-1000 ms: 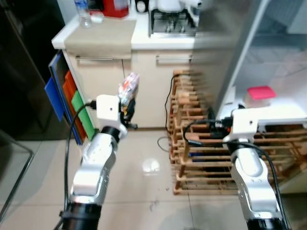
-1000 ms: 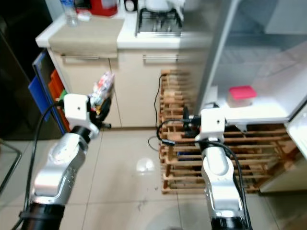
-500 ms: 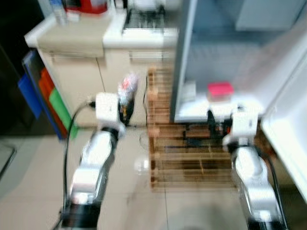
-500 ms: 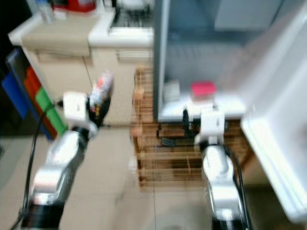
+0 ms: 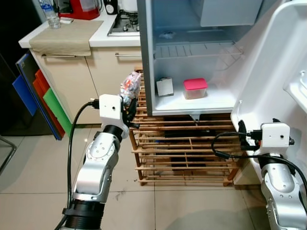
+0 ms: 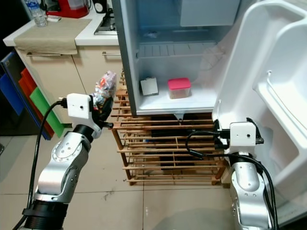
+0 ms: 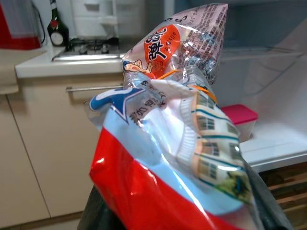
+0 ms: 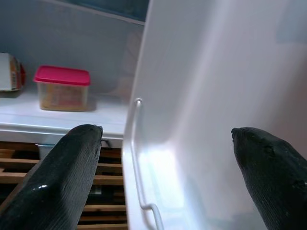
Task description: Restocking fridge
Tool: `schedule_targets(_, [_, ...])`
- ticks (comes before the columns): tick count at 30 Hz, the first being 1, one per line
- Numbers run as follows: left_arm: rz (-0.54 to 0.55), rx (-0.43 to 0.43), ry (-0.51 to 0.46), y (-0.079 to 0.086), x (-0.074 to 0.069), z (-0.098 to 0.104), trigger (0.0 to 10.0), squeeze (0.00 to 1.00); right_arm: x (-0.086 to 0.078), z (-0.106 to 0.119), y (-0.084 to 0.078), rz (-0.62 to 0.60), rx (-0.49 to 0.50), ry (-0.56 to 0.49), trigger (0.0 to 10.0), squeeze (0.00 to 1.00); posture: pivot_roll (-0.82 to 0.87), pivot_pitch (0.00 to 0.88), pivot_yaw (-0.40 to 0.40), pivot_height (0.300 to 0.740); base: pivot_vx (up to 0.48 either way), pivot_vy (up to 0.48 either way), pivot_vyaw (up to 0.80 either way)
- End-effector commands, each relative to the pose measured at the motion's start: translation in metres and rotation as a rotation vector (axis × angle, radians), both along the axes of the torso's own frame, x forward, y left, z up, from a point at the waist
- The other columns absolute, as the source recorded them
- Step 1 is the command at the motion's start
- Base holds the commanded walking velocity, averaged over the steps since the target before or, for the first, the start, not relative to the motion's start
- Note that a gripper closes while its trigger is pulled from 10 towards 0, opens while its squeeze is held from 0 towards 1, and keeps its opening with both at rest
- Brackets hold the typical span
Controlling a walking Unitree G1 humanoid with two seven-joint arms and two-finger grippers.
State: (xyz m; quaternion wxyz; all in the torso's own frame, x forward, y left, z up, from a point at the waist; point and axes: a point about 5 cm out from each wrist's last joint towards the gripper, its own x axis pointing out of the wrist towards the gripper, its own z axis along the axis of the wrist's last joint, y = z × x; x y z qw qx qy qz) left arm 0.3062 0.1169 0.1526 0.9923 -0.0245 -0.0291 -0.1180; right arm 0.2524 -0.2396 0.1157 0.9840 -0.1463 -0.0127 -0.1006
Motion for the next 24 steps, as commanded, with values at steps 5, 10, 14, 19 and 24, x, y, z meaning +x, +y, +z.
schedule_targets(5, [-0.018, 0.015, -0.038, -0.003, 0.005, 0.007, 10.0, 0.00, 0.002, 0.003, -0.029, -0.123, -0.068, 0.019, 10.0, 0.00, -0.17, 0.000, 0.092, 0.740, 0.000, 0.000, 0.00])
schedule_targets(10, [-0.025, 0.017, -0.033, -0.004, 0.005, 0.006, 10.0, 0.00, 0.002, 0.008, -0.057, -0.259, -0.138, 0.023, 10.0, 0.00, -0.18, 0.000, 0.090, 0.740, 0.000, 0.000, 0.00])
schedule_targets(14, [-0.025, 0.016, -0.032, -0.005, 0.006, 0.005, 10.0, 0.00, 0.005, 0.014, -0.054, -0.251, -0.141, -0.006, 10.0, 0.00, -0.17, 0.000, 0.088, 0.740, 0.000, 0.000, 0.00])
schedule_targets(19, [-0.031, 0.027, -0.035, -0.006, 0.006, 0.005, 10.0, 0.00, 0.015, 0.026, -0.020, -0.100, -0.096, -0.094, 10.0, 0.00, -0.17, 0.000, 0.087, 0.740, 0.000, 0.000, 0.00])
schedule_targets(24, [-0.050, 0.018, -0.046, -0.007, 0.004, 0.006, 10.0, 0.00, 0.016, 0.027, 0.008, 0.009, -0.040, -0.118, 10.0, 0.00, -0.17, 0.000, 0.088, 0.740, 0.000, 0.000, 0.00])
